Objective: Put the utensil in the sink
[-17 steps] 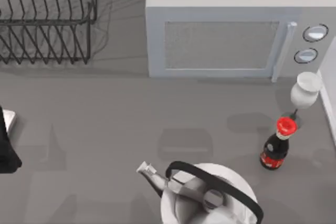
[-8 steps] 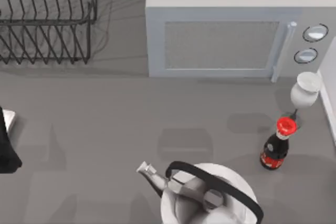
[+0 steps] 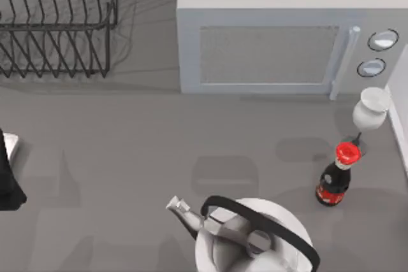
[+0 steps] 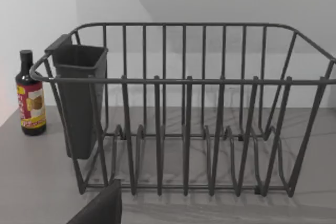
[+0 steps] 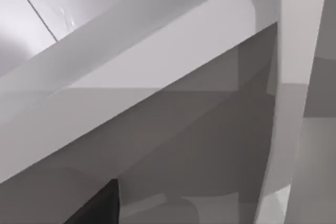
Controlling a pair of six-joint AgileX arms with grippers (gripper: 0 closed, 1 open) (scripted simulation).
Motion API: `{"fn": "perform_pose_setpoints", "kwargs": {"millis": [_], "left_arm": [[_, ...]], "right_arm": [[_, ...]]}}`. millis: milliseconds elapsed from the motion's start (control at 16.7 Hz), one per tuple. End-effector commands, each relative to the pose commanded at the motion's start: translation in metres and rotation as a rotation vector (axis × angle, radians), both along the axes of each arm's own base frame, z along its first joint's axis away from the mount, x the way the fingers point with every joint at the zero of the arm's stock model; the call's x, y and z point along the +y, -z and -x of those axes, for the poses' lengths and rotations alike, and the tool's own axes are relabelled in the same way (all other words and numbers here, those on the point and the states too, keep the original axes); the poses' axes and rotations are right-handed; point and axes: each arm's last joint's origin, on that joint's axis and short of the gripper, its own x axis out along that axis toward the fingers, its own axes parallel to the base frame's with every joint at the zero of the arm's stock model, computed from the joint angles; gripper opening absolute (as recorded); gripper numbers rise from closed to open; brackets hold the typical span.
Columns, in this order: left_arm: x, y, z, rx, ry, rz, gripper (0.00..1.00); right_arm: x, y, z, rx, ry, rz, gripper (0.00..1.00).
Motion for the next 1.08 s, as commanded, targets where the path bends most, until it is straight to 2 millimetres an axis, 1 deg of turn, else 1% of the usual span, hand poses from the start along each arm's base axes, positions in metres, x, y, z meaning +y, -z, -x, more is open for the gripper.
{"fn": "perform_pose_setpoints", "kwargs": {"millis": [420,480,900,960,1080], "left_arm": [[0.000,0.000,0.000,0.000,0.000,0.000,1.00],[0.000,0.000,0.000,0.000,0.000,0.000,1.00],[0.000,0.000,0.000,0.000,0.000,0.000,1.00],[0.000,0.000,0.000,0.000,0.000,0.000,1.00],[0.000,0.000,0.000,0.000,0.000,0.000,1.00]], "right_arm": [[0.000,0.000,0.000,0.000,0.000,0.000,0.02],[0.000,0.000,0.000,0.000,0.000,0.000,0.00],[0.000,0.000,0.000,0.000,0.000,0.000,0.00],[-0.001,-0.019,0.000,-0.011,0.000,0.045,0.00],[-0.002,-0.023,-0.002,-0.013,0.002,0.046,0.00]]}}
